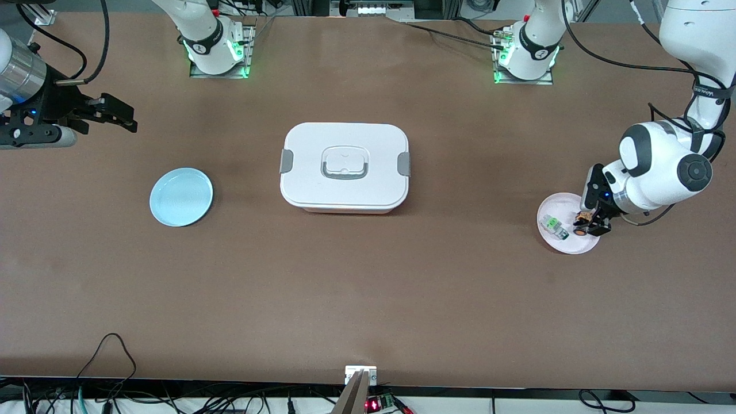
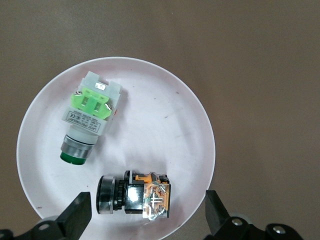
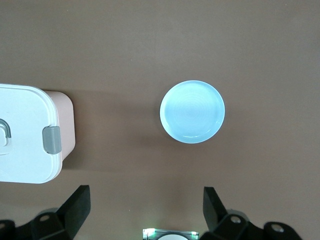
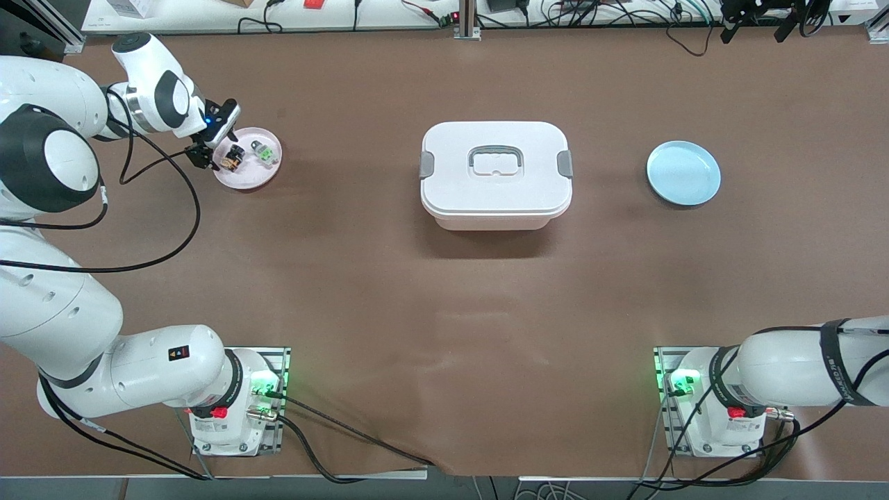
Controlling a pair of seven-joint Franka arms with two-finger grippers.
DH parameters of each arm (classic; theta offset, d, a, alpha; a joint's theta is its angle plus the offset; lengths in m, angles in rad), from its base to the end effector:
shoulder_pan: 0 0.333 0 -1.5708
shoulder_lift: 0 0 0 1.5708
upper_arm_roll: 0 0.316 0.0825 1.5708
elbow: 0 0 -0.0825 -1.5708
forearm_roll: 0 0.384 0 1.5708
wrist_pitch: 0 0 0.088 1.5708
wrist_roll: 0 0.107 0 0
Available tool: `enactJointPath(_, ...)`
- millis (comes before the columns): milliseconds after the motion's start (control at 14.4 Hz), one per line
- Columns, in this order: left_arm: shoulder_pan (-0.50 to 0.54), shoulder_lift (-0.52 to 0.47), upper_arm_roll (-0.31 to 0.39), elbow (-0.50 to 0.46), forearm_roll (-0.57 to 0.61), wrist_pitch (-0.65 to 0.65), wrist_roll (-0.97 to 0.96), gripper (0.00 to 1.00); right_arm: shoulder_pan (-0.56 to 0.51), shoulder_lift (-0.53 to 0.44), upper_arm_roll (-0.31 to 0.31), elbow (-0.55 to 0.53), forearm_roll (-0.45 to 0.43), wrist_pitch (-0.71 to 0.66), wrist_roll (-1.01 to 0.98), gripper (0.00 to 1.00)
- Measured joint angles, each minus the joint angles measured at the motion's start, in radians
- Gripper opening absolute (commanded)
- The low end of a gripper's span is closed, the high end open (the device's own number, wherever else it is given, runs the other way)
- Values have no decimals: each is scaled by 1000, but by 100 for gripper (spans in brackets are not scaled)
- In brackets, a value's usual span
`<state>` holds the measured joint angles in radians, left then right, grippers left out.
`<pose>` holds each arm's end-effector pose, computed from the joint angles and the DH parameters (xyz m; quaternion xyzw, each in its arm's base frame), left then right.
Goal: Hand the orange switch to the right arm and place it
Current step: 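Close the left gripper on the black-orange switch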
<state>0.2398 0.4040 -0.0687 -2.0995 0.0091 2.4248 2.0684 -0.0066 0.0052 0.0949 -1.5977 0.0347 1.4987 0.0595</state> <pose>0.5661 0.0979 0.2188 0.5812 -0.8127 -0.0073 0.0396 0.5445 0.0520 0.6032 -0.9984 -0.0147 0.0532 0.0137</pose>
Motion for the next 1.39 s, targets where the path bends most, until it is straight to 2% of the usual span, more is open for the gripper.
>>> enactJointPath(974, 0, 83, 0, -1, 0, 126, 1, 100, 0, 0, 0, -1, 0, -3, 0, 100)
enactJointPath(1113, 0, 91, 0, -1, 0, 133, 1, 95, 0, 0, 0, -1, 0, -4, 0, 100)
enactJointPath(1183, 0, 93, 0, -1, 0, 135, 1, 76, 0, 0, 0, -1, 0, -6, 0, 100)
enactJointPath(1252, 0, 93, 0, -1, 0, 136, 1, 35, 0, 0, 0, -1, 0, -7, 0, 100)
enactJointPath(1322, 0, 93, 0, -1, 0, 138, 2, 9, 0, 0, 0, -1, 0, -8, 0, 100)
enactJointPath(1391, 0, 93, 0, -1, 0, 142, 2, 0, 0, 0, 0, -1, 0, -9, 0, 100)
